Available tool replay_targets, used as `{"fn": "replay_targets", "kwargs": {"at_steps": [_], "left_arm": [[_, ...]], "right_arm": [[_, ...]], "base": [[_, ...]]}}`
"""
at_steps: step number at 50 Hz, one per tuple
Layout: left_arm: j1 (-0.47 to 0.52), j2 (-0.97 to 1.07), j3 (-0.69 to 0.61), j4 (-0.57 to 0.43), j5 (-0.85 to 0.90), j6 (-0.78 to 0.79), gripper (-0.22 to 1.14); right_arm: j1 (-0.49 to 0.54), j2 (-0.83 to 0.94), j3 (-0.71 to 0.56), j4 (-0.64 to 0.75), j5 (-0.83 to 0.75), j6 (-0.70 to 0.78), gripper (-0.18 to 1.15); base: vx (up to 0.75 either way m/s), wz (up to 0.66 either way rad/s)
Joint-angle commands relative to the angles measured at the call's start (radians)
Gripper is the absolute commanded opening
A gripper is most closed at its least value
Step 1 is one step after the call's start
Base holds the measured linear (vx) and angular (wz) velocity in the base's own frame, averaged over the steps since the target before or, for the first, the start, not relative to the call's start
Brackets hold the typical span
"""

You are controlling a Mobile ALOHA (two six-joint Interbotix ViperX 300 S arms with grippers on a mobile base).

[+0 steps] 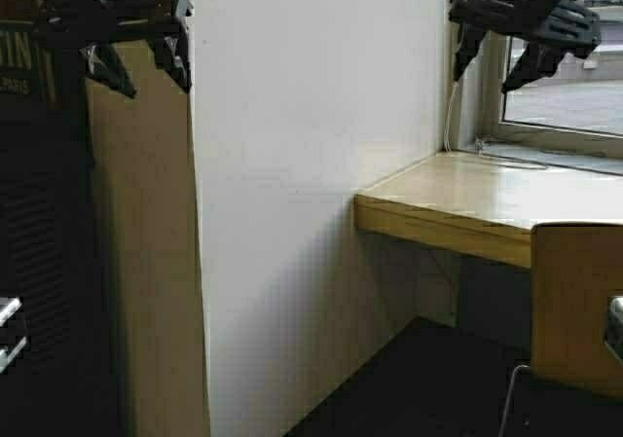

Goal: Push the chairs under the table

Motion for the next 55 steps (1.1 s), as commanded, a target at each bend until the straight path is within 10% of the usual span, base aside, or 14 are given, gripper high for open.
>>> {"fn": "replay_targets", "kwargs": {"at_steps": [1,55], "left_arm": [[-0.003,0.011,-0.028,-0.008,-0.006,0.0,0.96],[-0.002,0.074,-0.054,-0.028,-0.034,-0.026,0.95]], "right_arm": [[-0.003,-0.008,-0.025,0.0,-0.009,0.002,0.92],[-0.031,0.035,-0.048,0.081,0.006,0.008,0.92]], "base": [[-0.34,0.09],[-0.32,-0.07]]}}
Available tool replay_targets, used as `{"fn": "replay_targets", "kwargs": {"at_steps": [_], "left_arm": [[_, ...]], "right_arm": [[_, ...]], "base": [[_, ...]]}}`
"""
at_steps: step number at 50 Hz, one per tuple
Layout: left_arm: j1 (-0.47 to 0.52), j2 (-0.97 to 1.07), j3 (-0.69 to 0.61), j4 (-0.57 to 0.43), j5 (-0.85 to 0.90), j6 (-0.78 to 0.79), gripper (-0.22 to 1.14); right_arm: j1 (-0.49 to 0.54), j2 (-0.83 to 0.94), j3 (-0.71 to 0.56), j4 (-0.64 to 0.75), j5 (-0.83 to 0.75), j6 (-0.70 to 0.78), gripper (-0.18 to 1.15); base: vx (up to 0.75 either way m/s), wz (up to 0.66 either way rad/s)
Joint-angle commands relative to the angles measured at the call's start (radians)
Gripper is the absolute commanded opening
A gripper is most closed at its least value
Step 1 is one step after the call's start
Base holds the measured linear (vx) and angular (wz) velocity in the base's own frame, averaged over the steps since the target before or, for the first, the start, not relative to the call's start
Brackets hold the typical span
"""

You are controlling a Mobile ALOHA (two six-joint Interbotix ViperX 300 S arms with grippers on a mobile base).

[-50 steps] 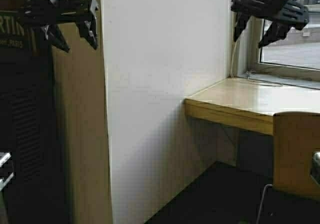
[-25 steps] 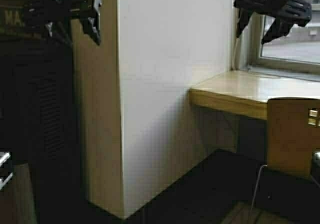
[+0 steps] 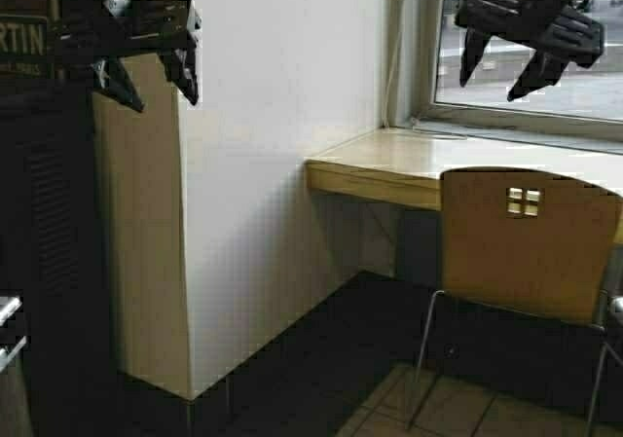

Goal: Push the chairs under the table

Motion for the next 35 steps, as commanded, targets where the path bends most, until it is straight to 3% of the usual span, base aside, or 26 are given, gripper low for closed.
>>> {"fn": "replay_targets", "kwargs": {"at_steps": [1,35], "left_arm": [[0.003,-0.014,-0.017,0.002,-0.005,-0.003,0.96],[0.002,-0.005,-0.012,0.0,0.017,-0.031,0.95]], "right_arm": [[0.003,-0.009,-0.02,0.025,-0.003,0.0,0.92],[0.005,0.011,-0.028,0.095,0.029,0.0,0.92]], "base": [[-0.24,-0.37],[-0.19,-0.42]]}}
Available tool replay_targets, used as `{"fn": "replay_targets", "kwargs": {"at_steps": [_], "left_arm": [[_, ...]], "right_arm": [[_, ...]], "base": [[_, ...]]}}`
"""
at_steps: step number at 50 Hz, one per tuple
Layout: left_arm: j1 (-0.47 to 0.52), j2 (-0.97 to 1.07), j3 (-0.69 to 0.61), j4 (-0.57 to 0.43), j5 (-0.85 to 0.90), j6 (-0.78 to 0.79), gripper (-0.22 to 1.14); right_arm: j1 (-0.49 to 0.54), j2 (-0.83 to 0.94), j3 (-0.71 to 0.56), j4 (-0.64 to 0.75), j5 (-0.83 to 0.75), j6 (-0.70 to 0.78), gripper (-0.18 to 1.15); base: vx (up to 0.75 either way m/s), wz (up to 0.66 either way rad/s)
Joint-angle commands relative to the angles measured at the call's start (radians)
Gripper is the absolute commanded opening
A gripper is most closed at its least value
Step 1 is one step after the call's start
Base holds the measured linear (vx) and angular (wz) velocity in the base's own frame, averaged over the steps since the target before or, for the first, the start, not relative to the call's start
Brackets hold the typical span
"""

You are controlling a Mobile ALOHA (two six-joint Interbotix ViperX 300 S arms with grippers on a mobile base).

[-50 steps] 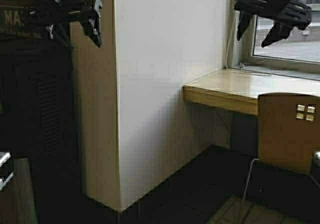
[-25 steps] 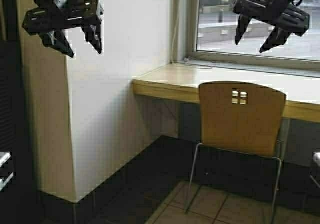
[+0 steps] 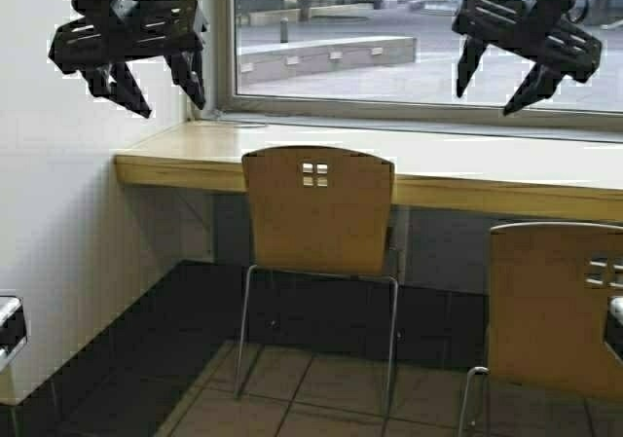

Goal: Push the chairs under the table

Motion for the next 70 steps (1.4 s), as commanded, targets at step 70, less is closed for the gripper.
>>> {"fn": "replay_targets", "kwargs": {"at_steps": [70], "left_arm": [[-0.011,0.239,-0.115,-0.218,-0.038,-0.198,0.95]], "right_arm": [[-0.083,0.109,0.14,0.489,-0.232,0.005,0.92]], "base": [[0.02,-0.17]]}}
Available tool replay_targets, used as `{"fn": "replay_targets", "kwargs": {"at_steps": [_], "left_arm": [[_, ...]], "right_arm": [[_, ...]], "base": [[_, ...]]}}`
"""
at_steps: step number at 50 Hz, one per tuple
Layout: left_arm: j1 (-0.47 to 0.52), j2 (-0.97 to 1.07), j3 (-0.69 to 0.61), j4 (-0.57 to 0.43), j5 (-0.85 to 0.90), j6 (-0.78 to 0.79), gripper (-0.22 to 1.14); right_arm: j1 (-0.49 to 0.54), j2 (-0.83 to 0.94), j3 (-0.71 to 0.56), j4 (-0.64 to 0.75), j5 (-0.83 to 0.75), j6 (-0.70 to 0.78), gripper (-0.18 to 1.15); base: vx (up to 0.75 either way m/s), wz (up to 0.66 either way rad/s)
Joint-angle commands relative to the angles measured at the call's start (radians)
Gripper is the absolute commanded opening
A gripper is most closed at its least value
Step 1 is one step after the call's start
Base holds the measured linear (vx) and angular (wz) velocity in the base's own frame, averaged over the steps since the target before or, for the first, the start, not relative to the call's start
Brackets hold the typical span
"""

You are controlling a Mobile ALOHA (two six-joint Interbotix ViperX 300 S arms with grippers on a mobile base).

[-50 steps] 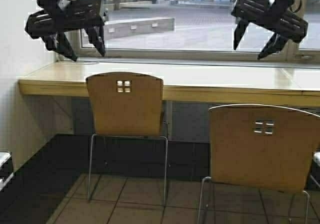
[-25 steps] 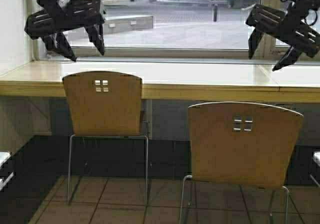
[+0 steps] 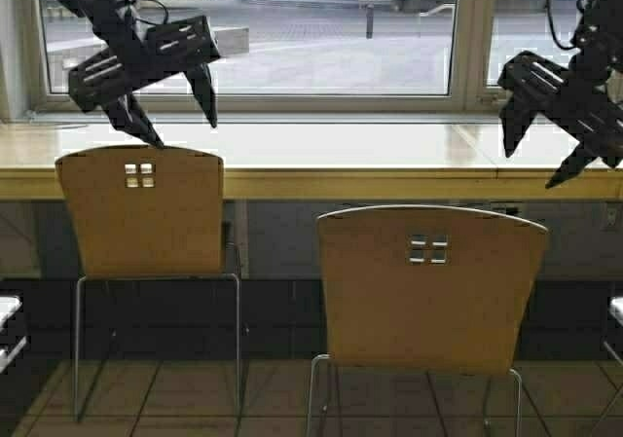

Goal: Push the chairs under the table

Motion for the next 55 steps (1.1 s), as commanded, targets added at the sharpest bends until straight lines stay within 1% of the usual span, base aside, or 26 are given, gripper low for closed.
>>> {"fn": "replay_targets", "kwargs": {"at_steps": [1,4,10,13,20,27,33,37,42,49,55], "left_arm": [[-0.021,0.075,-0.048,-0.078,-0.031,-0.009,0.95],[-0.043,0.104,-0.061,-0.121,-0.048,-0.014,0.95],[-0.074,0.156,-0.092,-0.241,-0.094,-0.015,0.95],[-0.08,0.189,-0.117,-0.314,-0.12,-0.018,0.95],[-0.095,0.252,-0.15,-0.523,-0.149,-0.051,0.95],[-0.109,0.314,-0.178,-0.681,-0.156,-0.067,0.95],[-0.12,0.373,-0.215,-0.798,-0.179,-0.08,0.95],[-0.12,0.408,-0.236,-0.853,-0.186,-0.092,0.95],[-0.12,0.456,-0.275,-0.885,-0.192,-0.107,0.95],[-0.121,0.528,-0.333,-0.907,-0.195,-0.14,0.95],[-0.12,0.566,-0.351,-0.919,-0.193,-0.175,0.95]], "right_arm": [[0.002,-0.005,-0.008,0.054,-0.029,0.002,0.92],[0.002,-0.003,-0.003,0.08,-0.029,0.002,0.92],[0.002,0.006,-0.005,0.117,-0.035,0.002,0.92],[0.002,0.025,-0.015,0.124,-0.037,0.002,0.92],[0.008,0.071,-0.057,0.153,-0.031,0.002,0.92],[0.021,0.123,-0.08,0.199,-0.026,0.002,0.92],[0.026,0.152,-0.094,0.242,-0.02,0.002,0.92],[0.041,0.172,-0.114,0.265,-0.008,0.002,0.92],[0.057,0.204,-0.147,0.301,-0.005,0.0,0.92],[0.061,0.245,-0.187,0.331,0.0,0.0,0.92],[0.066,0.299,-0.215,0.376,0.012,0.0,0.92]], "base": [[0.2,-0.17],[0.21,-0.16],[0.22,-0.13],[0.24,-0.15],[0.26,-0.13],[0.26,-0.09],[0.24,-0.06],[0.21,-0.02],[0.2,-0.02],[0.18,-0.03],[0.19,-0.02]]}}
